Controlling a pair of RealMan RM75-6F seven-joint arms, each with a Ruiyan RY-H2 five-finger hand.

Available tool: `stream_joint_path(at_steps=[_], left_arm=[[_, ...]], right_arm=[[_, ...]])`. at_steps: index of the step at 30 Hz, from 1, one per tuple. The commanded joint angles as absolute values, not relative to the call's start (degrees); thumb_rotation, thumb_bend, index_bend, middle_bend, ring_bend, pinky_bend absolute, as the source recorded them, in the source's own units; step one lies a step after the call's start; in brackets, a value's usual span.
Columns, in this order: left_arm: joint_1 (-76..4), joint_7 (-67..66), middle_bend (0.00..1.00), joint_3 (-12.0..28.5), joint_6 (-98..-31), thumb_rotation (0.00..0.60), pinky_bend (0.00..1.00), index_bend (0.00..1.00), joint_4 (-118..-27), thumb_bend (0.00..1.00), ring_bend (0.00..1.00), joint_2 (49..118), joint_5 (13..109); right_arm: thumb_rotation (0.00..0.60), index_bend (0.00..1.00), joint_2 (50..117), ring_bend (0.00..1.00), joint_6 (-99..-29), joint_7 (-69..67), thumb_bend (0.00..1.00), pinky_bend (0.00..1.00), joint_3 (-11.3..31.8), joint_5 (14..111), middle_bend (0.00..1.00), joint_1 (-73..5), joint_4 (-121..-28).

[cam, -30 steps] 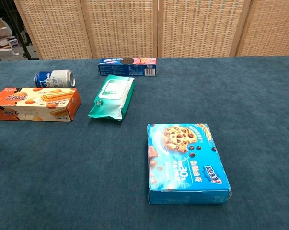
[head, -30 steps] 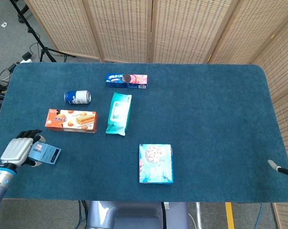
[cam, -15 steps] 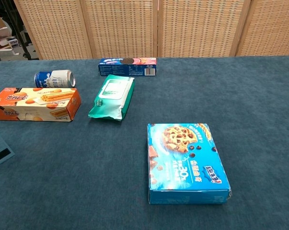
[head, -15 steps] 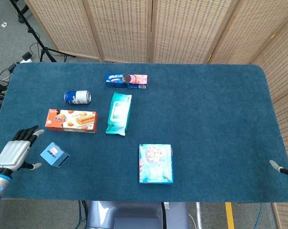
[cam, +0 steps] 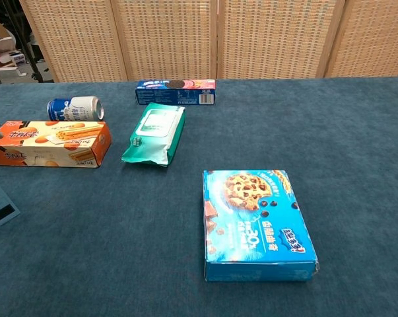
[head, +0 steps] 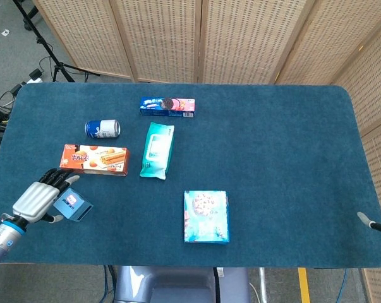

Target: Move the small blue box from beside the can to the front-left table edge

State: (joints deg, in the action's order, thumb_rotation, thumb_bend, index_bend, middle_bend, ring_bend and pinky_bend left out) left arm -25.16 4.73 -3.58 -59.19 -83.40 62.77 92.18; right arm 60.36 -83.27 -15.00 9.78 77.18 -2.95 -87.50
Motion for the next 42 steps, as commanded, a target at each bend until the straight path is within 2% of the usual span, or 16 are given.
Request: stream_joint_path(at_steps=[1, 4, 7, 10, 13, 18, 27, 30, 33, 35, 40, 42], left_arm=[[-26.9, 4.8, 0.02, -4.0, -56.7, 0.600, 0.06, 0.13, -83.5, 0.00, 0.00, 63.1, 92.5], [-28.0, 4.2, 0.06, -4.3, -54.5, 0.600, 0.09, 0.18, -83.9, 0.00, 0.04, 63.1, 92.0], [-28.4, 3.9, 0.17, -4.4, -53.5, 0.600, 0.17, 0.23, -84.3, 0.00, 0.14, 63.4, 91.4], [-28.1, 3.3, 0.31, -4.0, -54.4, 0.600, 0.24, 0.36, -84.1, 0.02, 0.23, 63.7, 90.6], [-27.5, 2.6, 0.39, -3.7, -55.4, 0.600, 0.29, 0.47, -83.9, 0.09, 0.29, 63.9, 89.6], [-27.0, 1.4, 0.45, -4.1, -55.6, 0.600, 0.35, 0.56, -85.5, 0.17, 0.34, 62.6, 88.8], [-29.1, 4.7, 0.47, -4.7, -49.7, 0.600, 0.38, 0.57, -95.6, 0.26, 0.36, 53.0, 85.3], [-32.2, 6.1, 0.48, -4.4, -42.9, 0.600, 0.39, 0.57, -100.0, 0.28, 0.37, 48.0, 81.7], [-37.0, 12.4, 0.50, -4.1, -31.8, 0.600, 0.40, 0.58, -103.6, 0.28, 0.39, 43.2, 78.3], [-41.1, 17.7, 0.50, -3.5, -22.1, 0.600, 0.40, 0.58, -104.4, 0.28, 0.39, 40.5, 76.5], [-46.5, 22.5, 0.50, -2.5, -8.5, 0.600, 0.40, 0.58, -101.4, 0.30, 0.39, 39.5, 74.3], [-48.6, 24.9, 0.50, -1.7, 0.0, 0.600, 0.40, 0.58, -98.4, 0.30, 0.39, 41.4, 71.7]], right_arm=[[0.600, 0.00, 60.4, 0.00, -83.2, -14.7, 0.00, 0.00, 9.8, 77.0, 0.00, -3.0, -87.5], [0.600, 0.00, 60.5, 0.00, -83.1, -14.6, 0.00, 0.00, 9.8, 76.9, 0.00, -3.0, -87.4], [0.600, 0.00, 60.5, 0.00, -82.9, -14.7, 0.00, 0.00, 9.9, 76.7, 0.00, -3.0, -87.4], [0.600, 0.00, 60.6, 0.00, -82.9, -14.8, 0.00, 0.00, 9.9, 76.6, 0.00, -3.0, -87.2], [0.600, 0.00, 60.6, 0.00, -82.8, -14.9, 0.00, 0.00, 9.9, 76.5, 0.00, -3.0, -87.1], [0.600, 0.00, 60.5, 0.00, -82.7, -15.1, 0.00, 0.00, 9.9, 76.7, 0.00, -3.0, -87.2], [0.600, 0.00, 60.3, 0.00, -82.9, -15.1, 0.00, 0.00, 9.7, 77.1, 0.00, -2.9, -87.6], [0.600, 0.00, 60.3, 0.00, -83.0, -15.1, 0.00, 0.00, 9.6, 77.4, 0.00, -2.9, -87.7], [0.600, 0.00, 60.3, 0.00, -83.1, -15.2, 0.00, 0.00, 9.6, 77.6, 0.00, -2.9, -87.8], [0.600, 0.00, 60.3, 0.00, -83.1, -15.2, 0.00, 0.00, 9.6, 77.6, 0.00, -2.9, -87.8], [0.600, 0.00, 60.3, 0.00, -83.1, -15.1, 0.00, 0.00, 9.6, 77.5, 0.00, -2.9, -87.9], [0.600, 0.00, 60.3, 0.00, -83.1, -15.2, 0.00, 0.00, 9.6, 77.5, 0.00, -2.9, -87.9]])
